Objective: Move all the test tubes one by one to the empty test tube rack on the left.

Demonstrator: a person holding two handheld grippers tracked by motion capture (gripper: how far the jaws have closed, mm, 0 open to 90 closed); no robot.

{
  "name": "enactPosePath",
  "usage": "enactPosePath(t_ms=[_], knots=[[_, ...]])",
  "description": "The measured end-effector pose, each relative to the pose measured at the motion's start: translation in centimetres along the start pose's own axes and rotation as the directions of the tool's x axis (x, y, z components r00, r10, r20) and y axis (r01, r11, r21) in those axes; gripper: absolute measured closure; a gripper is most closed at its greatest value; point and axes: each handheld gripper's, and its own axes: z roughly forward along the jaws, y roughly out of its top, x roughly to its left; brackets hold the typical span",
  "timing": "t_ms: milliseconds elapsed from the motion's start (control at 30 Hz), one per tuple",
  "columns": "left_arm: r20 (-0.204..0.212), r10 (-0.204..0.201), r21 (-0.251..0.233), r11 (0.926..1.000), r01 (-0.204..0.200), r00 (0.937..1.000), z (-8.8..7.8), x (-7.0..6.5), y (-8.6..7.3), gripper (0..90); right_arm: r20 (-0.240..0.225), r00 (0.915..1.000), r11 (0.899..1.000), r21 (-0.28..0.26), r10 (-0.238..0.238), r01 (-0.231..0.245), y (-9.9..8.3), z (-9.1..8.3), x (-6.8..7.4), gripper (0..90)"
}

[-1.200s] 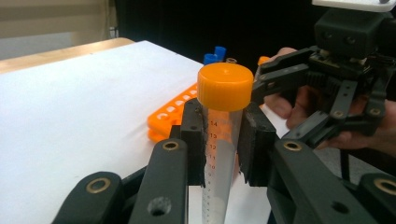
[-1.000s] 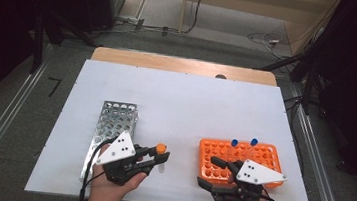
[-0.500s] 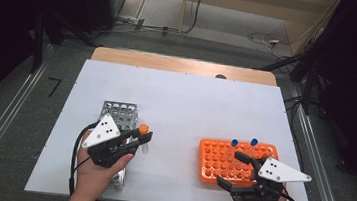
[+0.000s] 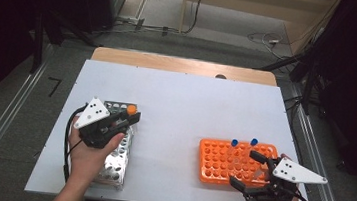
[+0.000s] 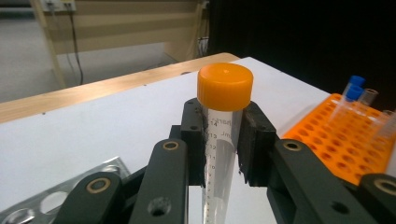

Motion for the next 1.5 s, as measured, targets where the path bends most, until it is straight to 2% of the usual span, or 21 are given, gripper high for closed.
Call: enactPosePath(t_ms=[367,567,767,1033,1100,1200,1500], knots=[[-0.082,-0.031,-0.022,0.9993,0.029,0.9962,2.2,3.0,0.5,74.5,0.010,0.9998,1.000,-0.005,0.017,-0.017,-0.6,-0.3,-1.2,0.0],[-0.115,-0.038,-0.048,0.9983,0.033,0.9926,3.2,4.4,0.7,74.5,0.026,0.9994,1.000,-0.009,0.024,-0.024,-0.9,-0.3,-1.6,0.0],[-0.133,-0.049,-0.047,0.9979,0.043,0.9899,4.4,5.4,0.3,74.5,0.027,0.9993,1.000,-0.001,0.025,-0.025,-1.1,-0.1,-1.7,0.0],[-0.169,-0.031,-0.021,0.9994,0.028,0.9852,5.5,5.5,-0.2,74.5,0.028,0.9992,1.000,-0.002,0.027,-0.027,-1.2,-0.1,-1.8,0.0],[-0.176,-0.043,-0.021,0.9990,0.040,0.9835,5.6,5.7,-0.3,74.5,0.030,0.9992,1.000,-0.002,0.025,-0.025,-1.2,-0.1,-1.7,0.0],[-0.195,-0.039,-0.004,0.9993,0.039,0.9801,5.7,5.8,-0.5,74.4,0.030,0.9992,1.000,-0.003,0.026,-0.026,-1.2,-0.1,-1.7,0.0],[-0.207,-0.018,0.080,0.9961,0.036,0.9781,6.2,5.7,-0.9,73.9,0.035,0.9991,1.000,-0.006,0.025,-0.025,-1.3,-0.1,-1.8,0.0]])
